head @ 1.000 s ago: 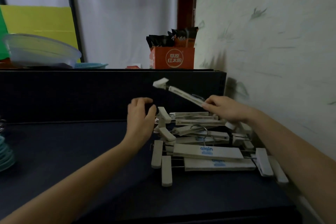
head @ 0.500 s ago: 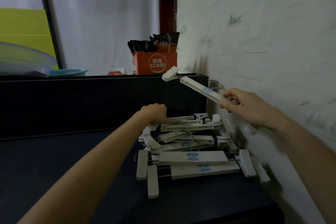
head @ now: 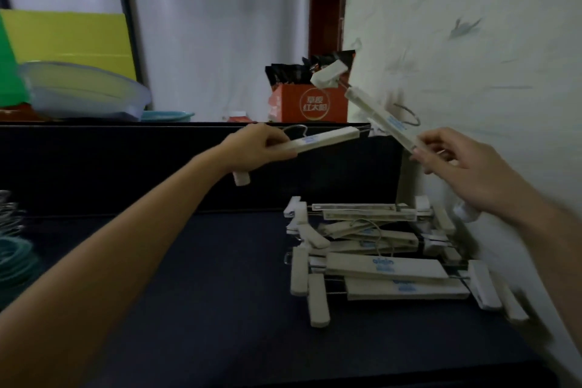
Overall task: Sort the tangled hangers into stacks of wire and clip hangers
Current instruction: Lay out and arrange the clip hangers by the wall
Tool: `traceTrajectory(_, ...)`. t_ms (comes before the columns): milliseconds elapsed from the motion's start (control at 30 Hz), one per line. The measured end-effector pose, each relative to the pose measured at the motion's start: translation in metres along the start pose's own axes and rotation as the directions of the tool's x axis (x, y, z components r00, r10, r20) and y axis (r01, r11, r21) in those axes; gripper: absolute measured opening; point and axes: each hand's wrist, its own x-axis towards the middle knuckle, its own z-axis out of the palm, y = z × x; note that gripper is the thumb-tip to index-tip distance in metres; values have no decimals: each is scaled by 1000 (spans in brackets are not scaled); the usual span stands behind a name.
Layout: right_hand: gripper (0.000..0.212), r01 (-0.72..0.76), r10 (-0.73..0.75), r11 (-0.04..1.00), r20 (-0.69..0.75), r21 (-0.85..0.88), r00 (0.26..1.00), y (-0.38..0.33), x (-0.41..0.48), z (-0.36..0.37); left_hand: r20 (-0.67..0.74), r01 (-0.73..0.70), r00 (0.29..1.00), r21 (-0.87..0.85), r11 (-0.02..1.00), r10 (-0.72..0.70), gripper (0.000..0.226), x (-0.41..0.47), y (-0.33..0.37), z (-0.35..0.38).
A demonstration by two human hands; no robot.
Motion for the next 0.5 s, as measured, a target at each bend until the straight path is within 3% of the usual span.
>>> traceTrajectory(233, 19, 37, -44, 991, 55, 126, 998, -50, 7, 47, 75, 67, 995, -19, 998, -65, 22, -85, -92, -55)
traceTrajectory(500, 22, 35, -48, 995, 148, 95, 988, -82, 12, 93, 377, 163, 913, 9, 987, -154, 30, -124, -145, -46)
